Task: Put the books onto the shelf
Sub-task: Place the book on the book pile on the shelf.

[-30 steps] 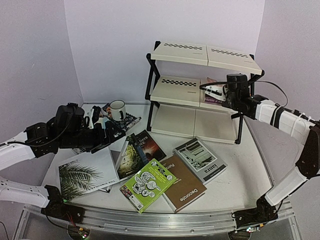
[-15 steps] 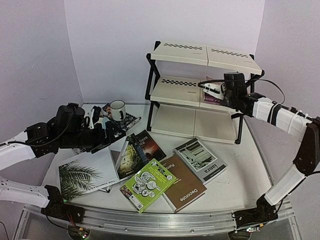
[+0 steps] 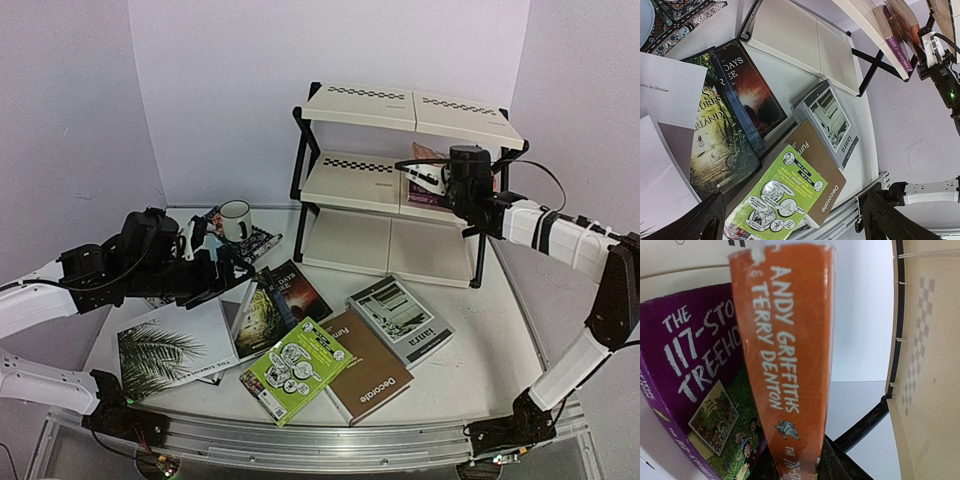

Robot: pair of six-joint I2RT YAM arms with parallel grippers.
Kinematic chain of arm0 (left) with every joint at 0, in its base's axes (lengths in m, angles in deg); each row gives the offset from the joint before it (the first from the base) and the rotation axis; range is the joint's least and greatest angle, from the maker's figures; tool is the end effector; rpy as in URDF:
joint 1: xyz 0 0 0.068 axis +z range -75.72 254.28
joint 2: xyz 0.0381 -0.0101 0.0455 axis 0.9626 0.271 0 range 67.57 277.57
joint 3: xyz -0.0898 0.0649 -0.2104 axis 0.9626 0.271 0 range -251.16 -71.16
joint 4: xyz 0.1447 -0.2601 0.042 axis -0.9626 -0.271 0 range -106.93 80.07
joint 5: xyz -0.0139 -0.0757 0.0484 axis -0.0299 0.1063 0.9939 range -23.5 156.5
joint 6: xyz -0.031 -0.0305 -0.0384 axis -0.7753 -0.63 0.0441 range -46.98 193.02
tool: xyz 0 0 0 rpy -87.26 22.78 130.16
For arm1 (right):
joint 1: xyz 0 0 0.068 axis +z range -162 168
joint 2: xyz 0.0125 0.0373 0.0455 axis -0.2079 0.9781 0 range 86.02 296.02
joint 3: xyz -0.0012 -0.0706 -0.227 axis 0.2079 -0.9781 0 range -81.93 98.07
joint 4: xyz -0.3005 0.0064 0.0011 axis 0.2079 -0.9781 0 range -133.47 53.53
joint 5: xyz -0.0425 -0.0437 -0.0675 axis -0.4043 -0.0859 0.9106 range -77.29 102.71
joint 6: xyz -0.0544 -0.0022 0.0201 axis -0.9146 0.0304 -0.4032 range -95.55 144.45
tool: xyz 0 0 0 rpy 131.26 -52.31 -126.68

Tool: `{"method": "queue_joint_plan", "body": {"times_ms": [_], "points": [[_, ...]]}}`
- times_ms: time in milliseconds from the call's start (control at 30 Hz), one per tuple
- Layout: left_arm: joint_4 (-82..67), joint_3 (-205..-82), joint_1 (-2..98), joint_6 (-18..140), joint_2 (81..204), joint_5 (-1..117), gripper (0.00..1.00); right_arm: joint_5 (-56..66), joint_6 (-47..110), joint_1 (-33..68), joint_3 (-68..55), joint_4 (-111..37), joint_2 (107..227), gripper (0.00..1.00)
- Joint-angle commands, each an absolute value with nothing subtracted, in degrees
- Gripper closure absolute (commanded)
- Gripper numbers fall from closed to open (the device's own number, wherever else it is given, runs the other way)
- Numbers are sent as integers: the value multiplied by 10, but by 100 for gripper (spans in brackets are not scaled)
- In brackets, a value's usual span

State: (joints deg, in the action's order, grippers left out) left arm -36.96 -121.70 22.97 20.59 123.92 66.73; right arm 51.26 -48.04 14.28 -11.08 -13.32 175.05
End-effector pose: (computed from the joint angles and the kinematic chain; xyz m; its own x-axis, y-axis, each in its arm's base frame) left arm 0.1764 -0.2200 0.2710 -0.8236 -0.2395 -0.5141 0.2060 0.7183 -0.6646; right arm 0.3820 0.1596 0.3179 -0.1774 -0.9193 -0.3512 0.1372 0.3303 -0.9338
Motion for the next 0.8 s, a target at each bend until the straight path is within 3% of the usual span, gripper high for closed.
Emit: {"method": "queue_joint_plan", "body": {"times_ms": [0, 233, 600, 767], "points": [[-359, -1235, 232, 213, 1239, 673, 4, 553, -494, 141, -101, -49, 1759, 100], [-358, -1232, 232, 214, 1233, 674, 3, 568, -493, 141, -112, -76, 1766, 97], [-356, -1237, 232, 216, 1245, 669, 3, 530, -450, 141, -98, -203, 1747, 51], [-355, -1238, 232, 215, 1245, 669, 3, 525, -432, 141, -80, -244, 1755, 37]]}}
